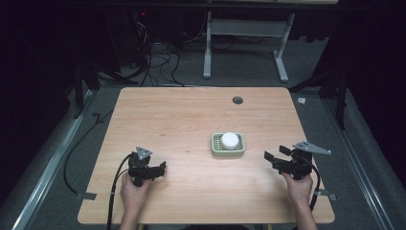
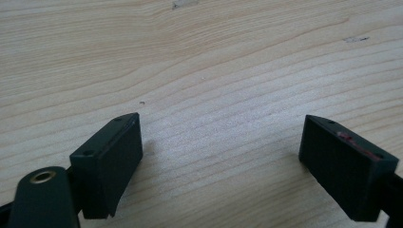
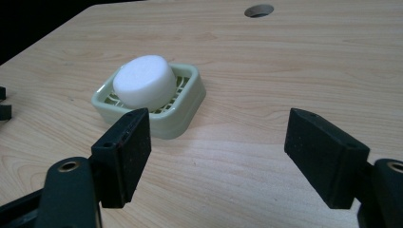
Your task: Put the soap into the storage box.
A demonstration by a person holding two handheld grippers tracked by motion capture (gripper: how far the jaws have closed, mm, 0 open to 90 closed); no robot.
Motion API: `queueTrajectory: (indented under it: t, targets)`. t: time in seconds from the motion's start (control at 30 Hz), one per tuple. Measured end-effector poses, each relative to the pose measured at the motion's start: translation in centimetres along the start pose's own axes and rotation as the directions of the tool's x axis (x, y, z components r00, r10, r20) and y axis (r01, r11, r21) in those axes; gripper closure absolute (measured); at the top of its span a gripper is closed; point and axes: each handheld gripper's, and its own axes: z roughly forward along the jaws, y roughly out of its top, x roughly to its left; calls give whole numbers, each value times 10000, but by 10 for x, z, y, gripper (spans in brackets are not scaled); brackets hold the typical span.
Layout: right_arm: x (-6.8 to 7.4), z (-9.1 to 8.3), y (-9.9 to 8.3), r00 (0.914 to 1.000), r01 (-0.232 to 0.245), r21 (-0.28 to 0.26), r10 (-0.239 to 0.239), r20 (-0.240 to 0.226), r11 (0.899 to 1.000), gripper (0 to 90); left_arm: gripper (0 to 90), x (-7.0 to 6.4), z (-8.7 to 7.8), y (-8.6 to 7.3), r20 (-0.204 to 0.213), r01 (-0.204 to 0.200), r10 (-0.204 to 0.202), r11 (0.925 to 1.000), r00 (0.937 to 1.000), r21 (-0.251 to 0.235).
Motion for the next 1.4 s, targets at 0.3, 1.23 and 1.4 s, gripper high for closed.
queueTrajectory:
  t: [0.3, 1.23, 1.4]
  targets:
    - [3, 7, -7, 10000, -31, 255, 33, -92, 9997, 251, 150, 0, 0, 0, 0, 1, -1, 10000, 10000, 1]
    - [11, 28, -26, 9994, 325, 1018, -330, 38, 9943, 267, 150, 0, 0, 0, 0, 1, -1, 10000, 10000, 2]
    - [13, 31, -29, 9985, 503, 1166, -525, 161, 9919, 267, 150, 0, 0, 0, 0, -1, 1, 10000, 10000, 3]
